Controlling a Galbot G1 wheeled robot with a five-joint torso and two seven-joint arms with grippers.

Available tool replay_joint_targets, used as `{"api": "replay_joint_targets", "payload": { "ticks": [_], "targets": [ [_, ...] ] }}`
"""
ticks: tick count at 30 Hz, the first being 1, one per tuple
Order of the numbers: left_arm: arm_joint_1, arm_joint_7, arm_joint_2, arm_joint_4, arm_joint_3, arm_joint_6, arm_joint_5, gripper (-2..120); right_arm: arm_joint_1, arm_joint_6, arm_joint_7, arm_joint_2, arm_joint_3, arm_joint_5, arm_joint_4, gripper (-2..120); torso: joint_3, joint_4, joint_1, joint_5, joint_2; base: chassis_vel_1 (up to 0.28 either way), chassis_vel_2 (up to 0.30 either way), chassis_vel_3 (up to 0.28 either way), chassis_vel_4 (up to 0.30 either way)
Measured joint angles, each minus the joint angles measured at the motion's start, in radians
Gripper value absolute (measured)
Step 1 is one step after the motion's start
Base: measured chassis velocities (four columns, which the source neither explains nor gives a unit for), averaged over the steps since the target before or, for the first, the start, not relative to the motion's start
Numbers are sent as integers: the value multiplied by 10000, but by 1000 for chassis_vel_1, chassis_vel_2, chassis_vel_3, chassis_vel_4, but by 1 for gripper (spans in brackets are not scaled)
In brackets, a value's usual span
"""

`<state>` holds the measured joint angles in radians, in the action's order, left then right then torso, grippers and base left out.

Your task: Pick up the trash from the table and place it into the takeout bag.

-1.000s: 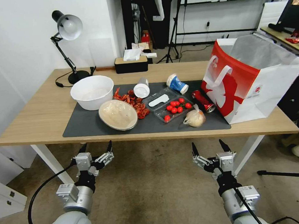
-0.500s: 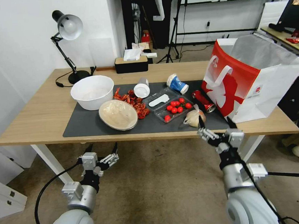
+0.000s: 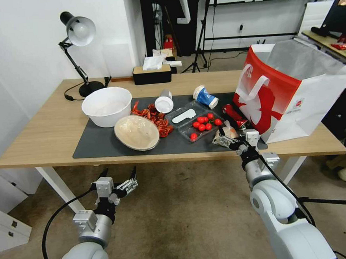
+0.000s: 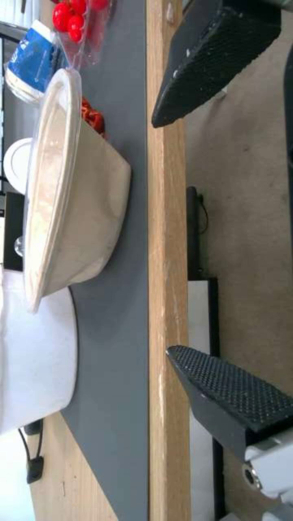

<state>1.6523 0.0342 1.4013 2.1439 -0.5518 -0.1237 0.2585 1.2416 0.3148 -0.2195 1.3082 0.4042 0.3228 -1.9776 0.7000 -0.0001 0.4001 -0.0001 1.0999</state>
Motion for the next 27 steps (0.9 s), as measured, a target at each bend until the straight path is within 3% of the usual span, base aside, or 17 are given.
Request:
{"api": "replay_joint_targets", "payload": {
  "ticks": [13, 27],
  "targets": [
    [36, 1, 85, 25, 50, 9, -155, 100, -206, 464, -717, 288, -292, 904, 390, 100, 0, 1, 0, 1, 0, 0, 0, 0, 0],
    [95, -53, 134, 190, 59, 39, -205, 100, -286, 357, -586, 253, -296, 982, 403, 64, 0, 1, -1, 1, 0, 0, 0, 0, 0]
  ]
}}
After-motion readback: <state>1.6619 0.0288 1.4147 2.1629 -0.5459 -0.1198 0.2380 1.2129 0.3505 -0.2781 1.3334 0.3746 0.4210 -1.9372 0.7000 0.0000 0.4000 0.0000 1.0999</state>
